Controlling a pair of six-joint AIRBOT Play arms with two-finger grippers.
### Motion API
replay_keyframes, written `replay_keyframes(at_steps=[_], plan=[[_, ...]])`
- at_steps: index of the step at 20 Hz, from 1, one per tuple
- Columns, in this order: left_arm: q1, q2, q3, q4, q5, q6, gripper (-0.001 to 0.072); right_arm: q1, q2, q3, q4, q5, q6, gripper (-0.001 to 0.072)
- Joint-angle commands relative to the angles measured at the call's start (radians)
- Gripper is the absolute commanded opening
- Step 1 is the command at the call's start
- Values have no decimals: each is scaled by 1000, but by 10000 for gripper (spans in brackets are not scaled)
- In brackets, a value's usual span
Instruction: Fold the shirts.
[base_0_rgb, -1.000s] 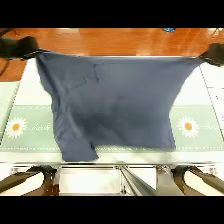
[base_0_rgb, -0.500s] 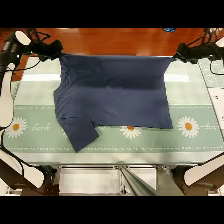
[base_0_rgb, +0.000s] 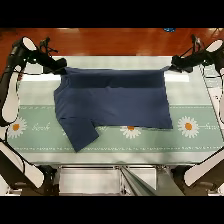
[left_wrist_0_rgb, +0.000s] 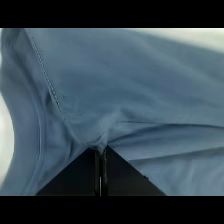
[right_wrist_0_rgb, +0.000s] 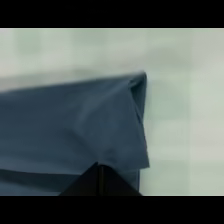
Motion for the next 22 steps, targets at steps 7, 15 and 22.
replay_keyframes(at_steps=[7, 15, 22], plan=[[21, -46, -3, 3, -184, 13, 87, 4, -3, -142, -1, 50, -5, 86], [180, 98, -23, 66, -516, -58, 503, -169, 164, -39, -70, 270, 63, 405], [358, 703, -957, -6, -46, -21, 504, -253, 617, -861, 43, -98, -65, 405]])
